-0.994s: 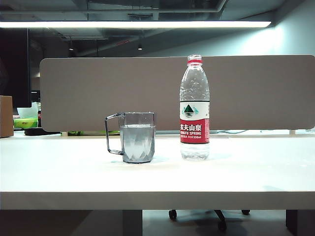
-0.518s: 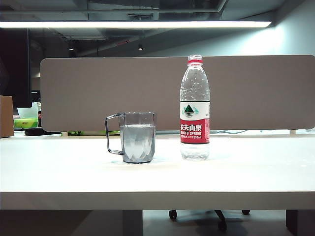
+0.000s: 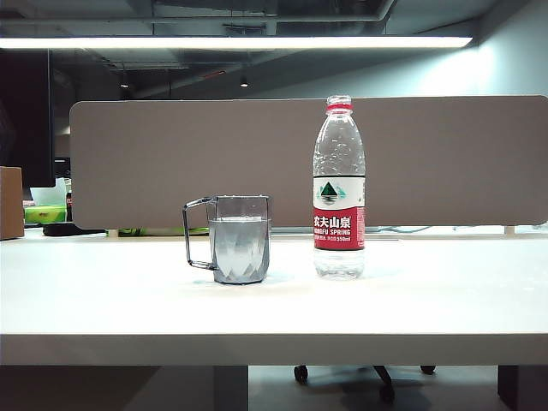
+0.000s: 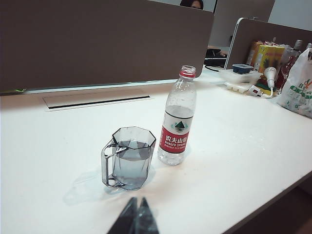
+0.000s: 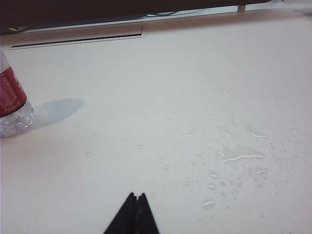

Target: Pick up the mineral water bottle on the table and pour water into the mug until it's half full.

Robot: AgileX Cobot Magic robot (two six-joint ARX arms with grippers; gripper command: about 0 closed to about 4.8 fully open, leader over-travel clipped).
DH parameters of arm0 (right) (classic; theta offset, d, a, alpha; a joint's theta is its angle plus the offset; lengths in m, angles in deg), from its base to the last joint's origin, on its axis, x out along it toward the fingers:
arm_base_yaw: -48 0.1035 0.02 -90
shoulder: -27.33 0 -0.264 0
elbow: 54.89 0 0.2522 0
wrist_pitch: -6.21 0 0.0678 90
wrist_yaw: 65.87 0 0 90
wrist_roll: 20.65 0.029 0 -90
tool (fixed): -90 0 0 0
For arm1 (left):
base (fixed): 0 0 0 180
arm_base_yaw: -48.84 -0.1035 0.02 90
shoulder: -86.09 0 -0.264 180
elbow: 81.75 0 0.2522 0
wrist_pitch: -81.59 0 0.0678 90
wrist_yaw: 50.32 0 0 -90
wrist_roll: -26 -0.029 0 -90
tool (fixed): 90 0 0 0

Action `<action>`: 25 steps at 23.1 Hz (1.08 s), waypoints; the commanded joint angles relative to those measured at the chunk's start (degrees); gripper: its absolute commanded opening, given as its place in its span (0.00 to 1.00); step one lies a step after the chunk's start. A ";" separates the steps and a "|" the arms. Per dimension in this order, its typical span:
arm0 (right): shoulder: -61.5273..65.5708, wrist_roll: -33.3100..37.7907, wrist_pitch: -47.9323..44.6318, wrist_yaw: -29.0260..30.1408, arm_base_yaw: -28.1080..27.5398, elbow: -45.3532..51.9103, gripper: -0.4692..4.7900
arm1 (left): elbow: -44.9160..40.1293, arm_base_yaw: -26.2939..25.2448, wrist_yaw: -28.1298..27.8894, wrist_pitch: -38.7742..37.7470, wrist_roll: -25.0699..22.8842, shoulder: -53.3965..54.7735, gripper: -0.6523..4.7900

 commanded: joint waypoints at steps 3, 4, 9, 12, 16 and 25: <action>-0.11 -0.17 -0.57 -0.11 -0.02 0.09 0.08 | 0.13 0.07 0.17 0.50 -0.15 0.04 0.11; -0.11 -0.15 -0.52 -0.07 -0.02 0.09 0.08 | 0.13 0.07 0.17 0.52 -0.15 0.04 0.11; 0.00 -0.17 -0.55 0.11 -0.02 0.09 0.08 | 0.13 0.07 0.17 0.50 -0.15 0.02 0.11; 0.00 -0.15 -0.52 0.11 -0.02 0.09 0.08 | 0.13 0.07 0.17 0.50 -0.15 0.02 0.11; 0.02 -1.40 -0.42 0.81 0.04 0.09 0.08 | 0.13 0.07 0.17 0.50 -0.15 0.02 0.11; 0.00 -9.01 -0.31 2.08 0.02 0.09 0.08 | 0.13 0.07 0.17 0.50 -0.15 0.02 0.11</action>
